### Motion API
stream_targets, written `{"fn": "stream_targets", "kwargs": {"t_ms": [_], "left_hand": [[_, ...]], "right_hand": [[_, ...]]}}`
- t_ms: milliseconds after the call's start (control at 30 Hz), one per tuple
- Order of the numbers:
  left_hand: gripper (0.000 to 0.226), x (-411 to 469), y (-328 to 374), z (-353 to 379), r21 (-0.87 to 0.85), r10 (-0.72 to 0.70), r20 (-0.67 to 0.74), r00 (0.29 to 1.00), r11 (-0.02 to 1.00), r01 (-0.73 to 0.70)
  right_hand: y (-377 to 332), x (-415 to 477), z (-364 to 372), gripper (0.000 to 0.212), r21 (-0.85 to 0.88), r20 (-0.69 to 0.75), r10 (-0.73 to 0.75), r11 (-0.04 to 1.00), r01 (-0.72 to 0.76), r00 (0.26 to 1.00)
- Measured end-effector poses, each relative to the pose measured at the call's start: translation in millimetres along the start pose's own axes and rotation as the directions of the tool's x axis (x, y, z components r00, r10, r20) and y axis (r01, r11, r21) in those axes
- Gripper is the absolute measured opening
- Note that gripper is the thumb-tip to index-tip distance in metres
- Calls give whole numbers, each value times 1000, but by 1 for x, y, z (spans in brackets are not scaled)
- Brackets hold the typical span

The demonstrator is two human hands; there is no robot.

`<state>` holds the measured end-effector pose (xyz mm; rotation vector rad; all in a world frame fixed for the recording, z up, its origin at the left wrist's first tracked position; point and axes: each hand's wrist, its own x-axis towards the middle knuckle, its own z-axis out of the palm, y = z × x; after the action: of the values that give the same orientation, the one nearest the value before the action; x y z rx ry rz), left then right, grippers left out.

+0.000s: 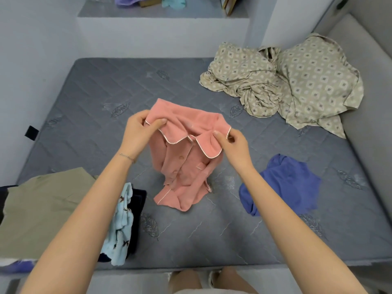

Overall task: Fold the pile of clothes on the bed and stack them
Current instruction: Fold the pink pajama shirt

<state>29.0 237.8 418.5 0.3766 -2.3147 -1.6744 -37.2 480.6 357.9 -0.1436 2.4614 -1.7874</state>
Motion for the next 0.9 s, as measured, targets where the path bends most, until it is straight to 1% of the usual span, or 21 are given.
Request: {"fn": "stream_targets", "kwargs": {"t_ms": [100, 133, 233, 300, 367, 400, 433, 467, 533, 600, 633, 667, 733, 800, 900], "left_hand": [[11, -5, 26, 1, -6, 52, -32, 998, 999, -52], [11, -7, 34, 0, -3, 71, -33, 997, 997, -71], [5, -13, 58, -4, -35, 107, -10, 994, 994, -107], [10, -17, 73, -5, -62, 124, 2, 992, 990, -124], [11, -23, 86, -4, -66, 148, 14, 989, 987, -147], [7, -25, 92, -4, -69, 155, 26, 988, 986, -153], [3, -27, 97, -4, -73, 155, 36, 987, 986, -152], [5, -29, 100, -5, -70, 158, 38, 987, 985, -155], [8, -32, 106, -9, -59, 167, 48, 985, 985, -164], [5, -34, 109, -13, -75, 160, 54, 986, 985, -156], [5, -35, 110, -14, -79, 152, 51, 987, 986, -148], [5, -35, 111, -16, -81, 144, 48, 988, 987, -140], [7, -37, 115, -16, -98, 135, 41, 990, 987, -130], [7, -38, 119, -16, -126, 123, 25, 992, 985, -119], [8, -41, 125, -17, -155, 120, 7, 993, 981, -117]], "right_hand": [[-16, -5, -7, 11, 219, 5, 91, 972, -90, 996], [-18, -6, -9, 10, 248, -5, 98, 964, -94, 995], [-24, -9, -15, 10, 221, -66, 79, 973, -63, 995], [-29, -11, -18, 14, 186, -76, 76, 981, -61, 994], [-32, -15, -21, 19, 165, -18, 92, 982, -88, 996], [-33, -18, -22, 22, 170, 14, 111, 979, -111, 994], [-32, -21, -23, 26, 182, 31, 140, 973, -144, 990], [-32, -25, -24, 28, 212, 32, 181, 960, -183, 983], [-34, -31, -28, 29, 353, 43, 299, 888, -294, 953], [-38, -37, -33, 24, 537, 143, 397, 738, -408, 906], [-39, -39, -35, 23, 584, 198, 418, 676, -449, 887], [-38, -40, -36, 22, 591, 243, 421, 650, -477, 874], [-36, -44, -35, 24, 551, 306, 393, 670, -498, 867], [-34, -50, -28, 24, 476, 364, 338, 733, -485, 868], [-33, -58, -17, 27, 364, 460, 230, 832, -419, 857]]}}
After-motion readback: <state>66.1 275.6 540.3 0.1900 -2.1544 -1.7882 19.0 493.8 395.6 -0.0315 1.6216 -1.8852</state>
